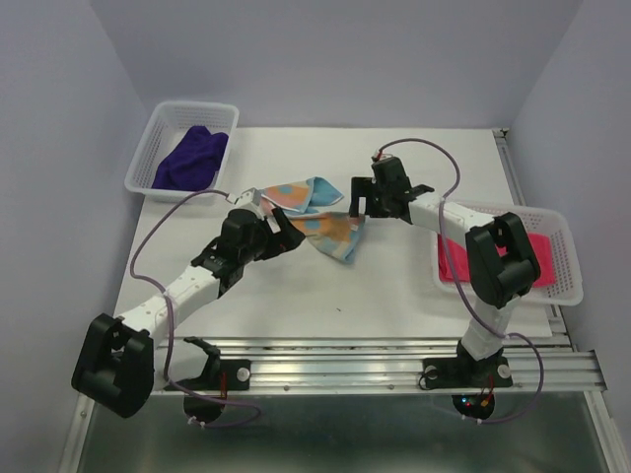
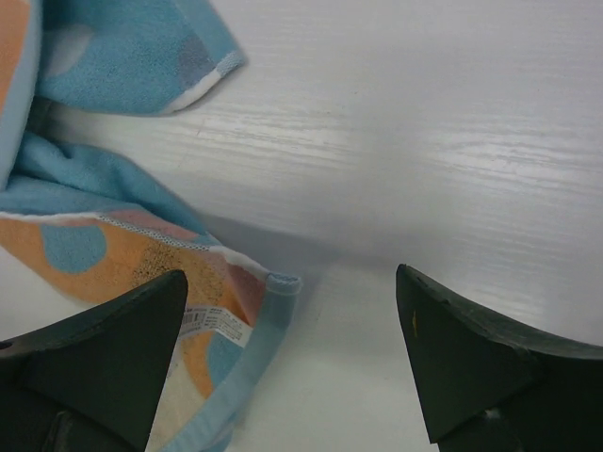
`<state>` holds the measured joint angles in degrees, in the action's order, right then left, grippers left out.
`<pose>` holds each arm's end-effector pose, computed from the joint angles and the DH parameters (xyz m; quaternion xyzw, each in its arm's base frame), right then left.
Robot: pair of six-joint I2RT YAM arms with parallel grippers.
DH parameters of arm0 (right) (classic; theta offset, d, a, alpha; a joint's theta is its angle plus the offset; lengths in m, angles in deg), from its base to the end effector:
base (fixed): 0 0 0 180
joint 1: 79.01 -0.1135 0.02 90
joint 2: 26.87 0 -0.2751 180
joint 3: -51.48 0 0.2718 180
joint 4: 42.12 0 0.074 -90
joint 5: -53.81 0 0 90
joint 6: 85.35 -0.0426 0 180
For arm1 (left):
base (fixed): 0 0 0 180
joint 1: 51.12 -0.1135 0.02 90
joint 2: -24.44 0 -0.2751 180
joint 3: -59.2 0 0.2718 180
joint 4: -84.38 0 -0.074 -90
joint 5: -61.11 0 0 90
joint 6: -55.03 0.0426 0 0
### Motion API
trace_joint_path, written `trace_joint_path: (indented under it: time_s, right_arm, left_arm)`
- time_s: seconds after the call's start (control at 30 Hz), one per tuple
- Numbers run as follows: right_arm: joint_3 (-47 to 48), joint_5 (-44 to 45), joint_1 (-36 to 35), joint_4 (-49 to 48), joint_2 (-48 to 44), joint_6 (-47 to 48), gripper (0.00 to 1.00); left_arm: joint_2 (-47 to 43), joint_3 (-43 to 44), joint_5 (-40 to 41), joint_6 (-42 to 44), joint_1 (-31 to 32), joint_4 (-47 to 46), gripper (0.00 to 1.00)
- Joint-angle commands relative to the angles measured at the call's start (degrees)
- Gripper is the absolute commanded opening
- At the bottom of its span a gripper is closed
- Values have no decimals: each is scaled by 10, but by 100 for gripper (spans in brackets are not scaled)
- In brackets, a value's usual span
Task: Fold and stack the towels
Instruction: Flatten out the crumpled towel
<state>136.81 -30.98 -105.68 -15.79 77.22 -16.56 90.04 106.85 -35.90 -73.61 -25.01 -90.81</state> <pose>0.3829 0.1880 0.2105 -0.0266 0.9230 0.1164 0.3658 0.2421 -0.1244 0.2353 -0.0571 0.8299 -0.3389 0.4395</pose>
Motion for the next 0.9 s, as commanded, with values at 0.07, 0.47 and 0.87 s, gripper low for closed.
trace_joint_path:
  time_s: [0.07, 0.47, 0.87]
  right_arm:
    - [-6, -111, 22, -61, 13, -4, 86]
    - [-17, -132, 29, -75, 32, -3, 58]
    - [-31, -165, 29, -95, 38, -5, 15]
  left_arm:
    - [-24, -28, 31, -9, 34, -37, 99]
    - [-35, -60, 52, -20, 47, -40, 99]
    - [-41, -65, 49, -14, 55, -47, 99]
